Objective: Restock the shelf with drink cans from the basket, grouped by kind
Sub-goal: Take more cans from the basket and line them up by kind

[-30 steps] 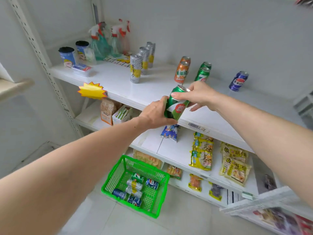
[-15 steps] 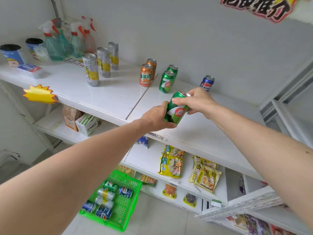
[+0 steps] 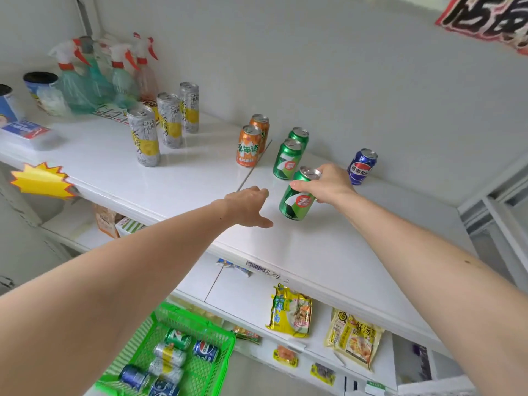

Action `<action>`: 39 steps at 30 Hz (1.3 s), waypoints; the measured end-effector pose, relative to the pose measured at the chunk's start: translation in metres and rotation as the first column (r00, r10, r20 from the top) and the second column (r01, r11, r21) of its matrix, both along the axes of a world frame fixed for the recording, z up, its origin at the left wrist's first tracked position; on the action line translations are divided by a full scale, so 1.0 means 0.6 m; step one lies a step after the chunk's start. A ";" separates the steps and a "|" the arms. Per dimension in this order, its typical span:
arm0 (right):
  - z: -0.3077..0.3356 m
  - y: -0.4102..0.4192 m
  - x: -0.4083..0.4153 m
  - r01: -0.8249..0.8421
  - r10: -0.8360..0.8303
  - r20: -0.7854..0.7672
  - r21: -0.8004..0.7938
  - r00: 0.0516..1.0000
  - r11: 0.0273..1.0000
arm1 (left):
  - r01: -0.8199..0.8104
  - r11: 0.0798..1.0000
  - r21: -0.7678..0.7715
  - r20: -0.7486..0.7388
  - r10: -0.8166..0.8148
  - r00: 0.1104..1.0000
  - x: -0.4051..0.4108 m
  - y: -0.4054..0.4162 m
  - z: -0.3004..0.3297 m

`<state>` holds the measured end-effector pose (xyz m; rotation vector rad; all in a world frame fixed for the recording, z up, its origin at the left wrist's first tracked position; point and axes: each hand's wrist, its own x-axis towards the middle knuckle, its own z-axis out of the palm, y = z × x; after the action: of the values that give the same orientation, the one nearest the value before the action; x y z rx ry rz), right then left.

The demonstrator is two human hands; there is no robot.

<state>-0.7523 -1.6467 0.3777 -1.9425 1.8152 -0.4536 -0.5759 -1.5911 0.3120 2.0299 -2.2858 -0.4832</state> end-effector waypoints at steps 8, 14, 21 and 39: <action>-0.043 -0.067 0.062 -0.013 0.013 -0.008 -0.016 1.000 1.000 | -0.027 0.999 0.032 0.052 0.025 0.998 0.051 -0.035 -0.045; -0.052 -0.093 0.086 -0.011 0.009 -0.042 -0.040 0.999 0.999 | -0.060 0.997 0.047 0.085 0.056 0.995 0.057 -0.056 -0.065; -0.062 -0.095 0.104 0.016 -0.020 -0.075 -0.060 0.997 0.998 | -0.097 0.992 0.079 0.092 0.090 0.992 0.061 -0.065 -0.076; -0.066 -0.047 0.101 0.005 -0.018 -0.075 -0.173 0.997 0.985 | 0.009 1.000 0.004 0.099 -0.009 0.995 0.072 -0.043 -0.047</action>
<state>-0.6918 -1.6748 0.3381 -2.0916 1.8906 -0.5648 -0.5329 -1.6167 0.2840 2.0916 -2.3518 -0.3958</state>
